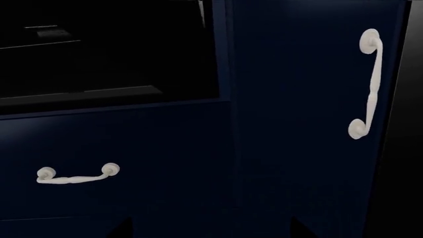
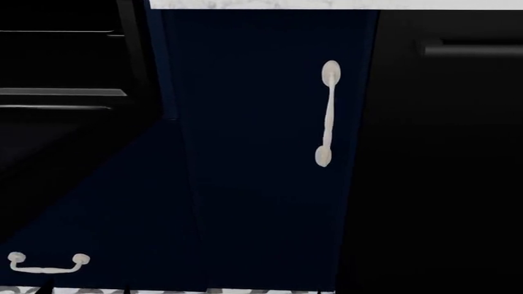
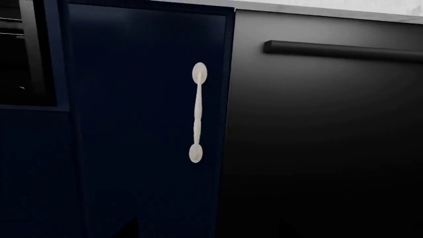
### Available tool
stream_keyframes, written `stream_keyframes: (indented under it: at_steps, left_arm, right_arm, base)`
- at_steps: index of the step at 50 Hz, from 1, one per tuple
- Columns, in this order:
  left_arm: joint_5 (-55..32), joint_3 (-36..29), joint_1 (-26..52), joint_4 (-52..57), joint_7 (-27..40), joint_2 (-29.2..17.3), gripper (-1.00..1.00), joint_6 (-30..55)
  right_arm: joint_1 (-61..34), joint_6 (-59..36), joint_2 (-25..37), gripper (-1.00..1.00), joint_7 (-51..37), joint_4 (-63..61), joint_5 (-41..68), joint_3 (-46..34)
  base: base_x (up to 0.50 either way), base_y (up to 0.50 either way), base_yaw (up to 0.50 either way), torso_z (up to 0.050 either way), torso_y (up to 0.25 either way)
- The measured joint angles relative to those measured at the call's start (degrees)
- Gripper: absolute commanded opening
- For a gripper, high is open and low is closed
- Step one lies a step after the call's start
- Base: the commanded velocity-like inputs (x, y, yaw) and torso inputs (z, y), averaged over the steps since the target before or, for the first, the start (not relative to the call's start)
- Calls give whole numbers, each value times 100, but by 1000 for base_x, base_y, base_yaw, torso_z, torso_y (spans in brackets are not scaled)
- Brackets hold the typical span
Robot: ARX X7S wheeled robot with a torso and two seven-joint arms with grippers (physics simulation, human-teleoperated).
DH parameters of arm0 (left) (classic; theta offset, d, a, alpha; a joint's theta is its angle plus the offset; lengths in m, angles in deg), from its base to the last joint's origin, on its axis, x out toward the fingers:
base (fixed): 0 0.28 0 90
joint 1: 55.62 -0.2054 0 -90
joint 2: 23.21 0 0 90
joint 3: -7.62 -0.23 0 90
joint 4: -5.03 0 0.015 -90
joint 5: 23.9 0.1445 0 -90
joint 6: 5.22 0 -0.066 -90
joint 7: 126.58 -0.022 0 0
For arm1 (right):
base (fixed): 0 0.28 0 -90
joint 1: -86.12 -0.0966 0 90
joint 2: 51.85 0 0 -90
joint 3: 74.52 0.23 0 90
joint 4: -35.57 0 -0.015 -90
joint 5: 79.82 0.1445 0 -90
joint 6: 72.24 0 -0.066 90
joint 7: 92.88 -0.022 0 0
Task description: Close the oven door
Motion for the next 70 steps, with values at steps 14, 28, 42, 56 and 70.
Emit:
stream_keyframes:
  at_steps: [14,28,42,56,70]
  left_arm:
    - [-18,-41,16,-10,60,-31,100,0]
    - [-47,-75,13,5,110,-65,100,-19]
    - [-62,-114,14,21,159,-93,100,-37]
    - [-59,-161,15,36,213,-127,100,-41]
    - [-71,-195,11,44,257,-159,100,-94]
  right_arm:
    - [-16,-30,45,100,-40,-10,24,-64]
    - [-22,-28,84,100,-86,-9,44,-118]
    - [-30,-39,126,100,-123,-19,67,-170]
    - [-35,-44,163,100,-159,-26,91,-219]
    - [-45,-49,195,100,-198,-32,117,-261]
  base:
    - [0,500,0,0,0]
    - [0,500,0,0,0]
    - [0,500,0,0,0]
    - [0,500,0,0,0]
    - [0,500,0,0,0]
